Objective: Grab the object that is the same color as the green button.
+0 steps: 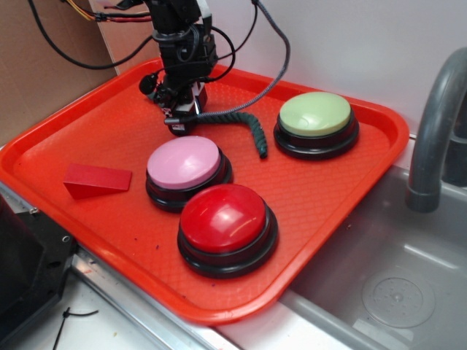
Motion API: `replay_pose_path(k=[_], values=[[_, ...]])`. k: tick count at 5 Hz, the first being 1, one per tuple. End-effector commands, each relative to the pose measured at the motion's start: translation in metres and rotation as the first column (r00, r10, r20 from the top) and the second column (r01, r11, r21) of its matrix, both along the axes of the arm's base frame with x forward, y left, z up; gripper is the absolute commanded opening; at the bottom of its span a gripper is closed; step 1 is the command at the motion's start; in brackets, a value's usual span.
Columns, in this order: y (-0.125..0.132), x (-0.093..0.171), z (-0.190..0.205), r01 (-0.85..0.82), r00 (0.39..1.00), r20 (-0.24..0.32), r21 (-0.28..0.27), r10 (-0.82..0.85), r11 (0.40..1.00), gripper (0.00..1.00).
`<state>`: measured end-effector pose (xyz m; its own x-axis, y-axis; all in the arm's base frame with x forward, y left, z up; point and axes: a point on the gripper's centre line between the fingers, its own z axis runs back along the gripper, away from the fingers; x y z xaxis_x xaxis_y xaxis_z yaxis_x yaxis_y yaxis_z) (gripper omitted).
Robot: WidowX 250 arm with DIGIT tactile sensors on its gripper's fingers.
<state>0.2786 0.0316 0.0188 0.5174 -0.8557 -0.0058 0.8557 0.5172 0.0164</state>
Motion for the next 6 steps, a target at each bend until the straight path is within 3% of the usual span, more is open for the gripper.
replay_pose_path(k=[1, 2, 3, 4, 5, 6], values=[[-0.011, -0.002, 0.039, -0.120, 0.992, 0.025, 0.006, 0.120, 0.993, 0.00], [0.000, -0.009, 0.058, -0.333, 0.943, 0.024, 0.012, 0.332, 0.943, 0.00], [0.007, -0.020, 0.081, -0.555, 0.832, 0.024, 0.029, 0.555, 0.831, 0.00], [0.013, -0.040, 0.112, -0.736, 0.677, 0.026, 0.044, 0.735, 0.676, 0.00], [0.018, -0.059, 0.134, -0.811, 0.584, 0.052, 0.051, 0.810, 0.582, 0.00], [0.023, -0.076, 0.150, -0.873, 0.488, 0.092, 0.026, 0.868, 0.488, 0.00]])
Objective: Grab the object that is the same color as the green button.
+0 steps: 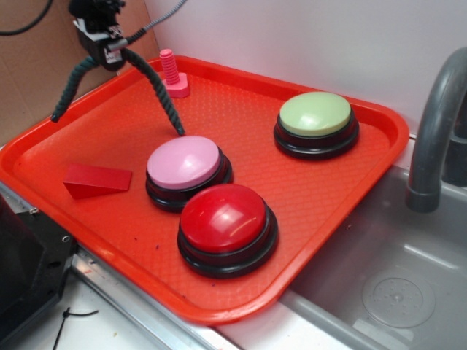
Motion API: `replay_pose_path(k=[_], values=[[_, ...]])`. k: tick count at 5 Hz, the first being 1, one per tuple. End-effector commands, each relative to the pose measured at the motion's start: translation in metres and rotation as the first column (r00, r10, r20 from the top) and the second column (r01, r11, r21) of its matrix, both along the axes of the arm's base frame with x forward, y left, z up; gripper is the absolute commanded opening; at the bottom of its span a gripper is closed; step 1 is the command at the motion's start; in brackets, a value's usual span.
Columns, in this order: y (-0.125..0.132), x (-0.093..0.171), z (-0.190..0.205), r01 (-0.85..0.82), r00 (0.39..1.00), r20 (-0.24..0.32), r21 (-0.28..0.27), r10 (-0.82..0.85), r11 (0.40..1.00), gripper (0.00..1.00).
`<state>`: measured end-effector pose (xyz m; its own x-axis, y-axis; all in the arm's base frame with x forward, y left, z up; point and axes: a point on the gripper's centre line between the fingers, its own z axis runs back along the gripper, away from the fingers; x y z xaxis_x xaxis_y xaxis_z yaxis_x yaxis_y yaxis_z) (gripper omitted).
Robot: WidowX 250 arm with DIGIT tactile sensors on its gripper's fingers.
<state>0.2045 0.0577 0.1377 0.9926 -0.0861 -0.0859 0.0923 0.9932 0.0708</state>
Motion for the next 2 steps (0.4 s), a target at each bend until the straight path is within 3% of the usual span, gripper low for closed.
replay_pose_path(k=[1, 2], values=[[-0.0056, -0.0052, 0.0340, -0.108, 0.985, 0.136, 0.005, 0.107, 0.994, 0.00], [-0.0115, 0.0013, 0.0271, -0.113, 0.988, 0.113, 0.027, 0.109, 0.993, 0.00]])
